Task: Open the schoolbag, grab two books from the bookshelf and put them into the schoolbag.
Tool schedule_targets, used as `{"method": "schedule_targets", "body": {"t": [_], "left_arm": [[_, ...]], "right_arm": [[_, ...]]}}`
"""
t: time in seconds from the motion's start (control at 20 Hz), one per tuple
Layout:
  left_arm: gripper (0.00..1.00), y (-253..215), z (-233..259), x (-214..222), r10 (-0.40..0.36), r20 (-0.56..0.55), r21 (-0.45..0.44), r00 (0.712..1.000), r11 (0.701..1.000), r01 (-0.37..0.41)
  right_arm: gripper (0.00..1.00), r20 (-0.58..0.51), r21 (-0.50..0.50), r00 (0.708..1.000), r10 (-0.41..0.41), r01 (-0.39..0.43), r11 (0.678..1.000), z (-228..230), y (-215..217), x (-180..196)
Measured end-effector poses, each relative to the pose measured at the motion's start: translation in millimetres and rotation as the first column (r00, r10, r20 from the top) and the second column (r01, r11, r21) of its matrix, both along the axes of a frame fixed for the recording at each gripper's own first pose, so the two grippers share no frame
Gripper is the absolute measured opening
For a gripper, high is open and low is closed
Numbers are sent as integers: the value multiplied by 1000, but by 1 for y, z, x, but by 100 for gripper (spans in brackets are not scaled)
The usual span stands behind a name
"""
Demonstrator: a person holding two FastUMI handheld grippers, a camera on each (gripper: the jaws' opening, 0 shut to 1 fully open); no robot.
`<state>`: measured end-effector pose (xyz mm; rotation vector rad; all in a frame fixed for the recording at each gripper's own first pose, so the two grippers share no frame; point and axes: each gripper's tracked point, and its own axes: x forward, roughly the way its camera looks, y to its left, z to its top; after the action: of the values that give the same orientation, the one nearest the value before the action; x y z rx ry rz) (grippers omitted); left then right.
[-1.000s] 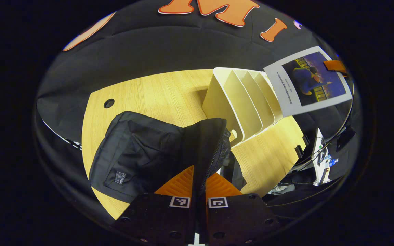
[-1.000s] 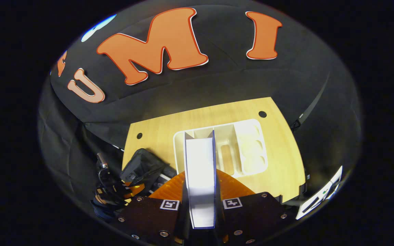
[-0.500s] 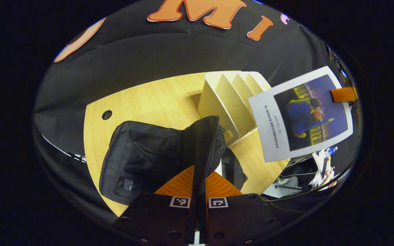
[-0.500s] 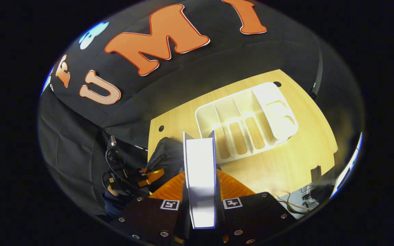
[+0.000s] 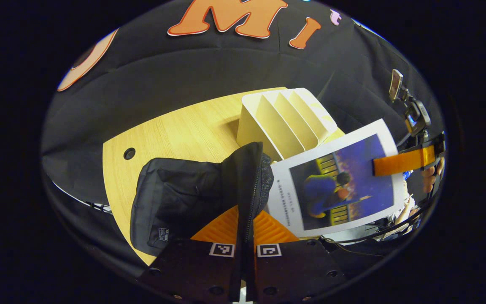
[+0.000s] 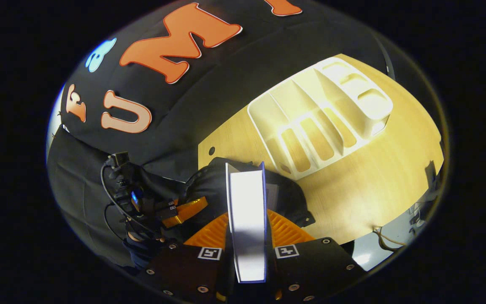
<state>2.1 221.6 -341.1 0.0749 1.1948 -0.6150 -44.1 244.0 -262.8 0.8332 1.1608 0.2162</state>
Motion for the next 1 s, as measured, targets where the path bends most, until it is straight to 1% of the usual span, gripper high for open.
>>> {"method": "schedule_targets", "body": {"t": [0.2,0.35,0.45,0.55,0.7,0.85,1.0], "left_arm": [[6,1,3,-3,1,3,-13,1000,1000,-1],[6,-3,4,-4,3,1,-21,1000,1000,-3],[6,-5,7,-6,-1,5,-28,1000,1000,1],[6,-9,10,-6,-2,12,-36,1000,999,2],[6,-16,15,-4,34,10,-60,999,998,-33],[6,-25,24,-4,47,21,-82,999,996,-45],[6,-33,29,-5,34,26,-87,999,996,-31]], "right_arm": [[31,-13,73,999,-30,31,997,-29,28,5],[31,-26,117,999,-28,31,993,-52,49,8],[31,-27,142,999,-31,34,989,-70,62,16],[30,-29,195,998,-50,54,979,-80,77,27],[31,-32,251,998,-49,56,966,-92,96,31],[30,-24,277,998,-63,67,958,-103,113,37],[31,0,287,998,-69,66,956,-110,135,44]]}}
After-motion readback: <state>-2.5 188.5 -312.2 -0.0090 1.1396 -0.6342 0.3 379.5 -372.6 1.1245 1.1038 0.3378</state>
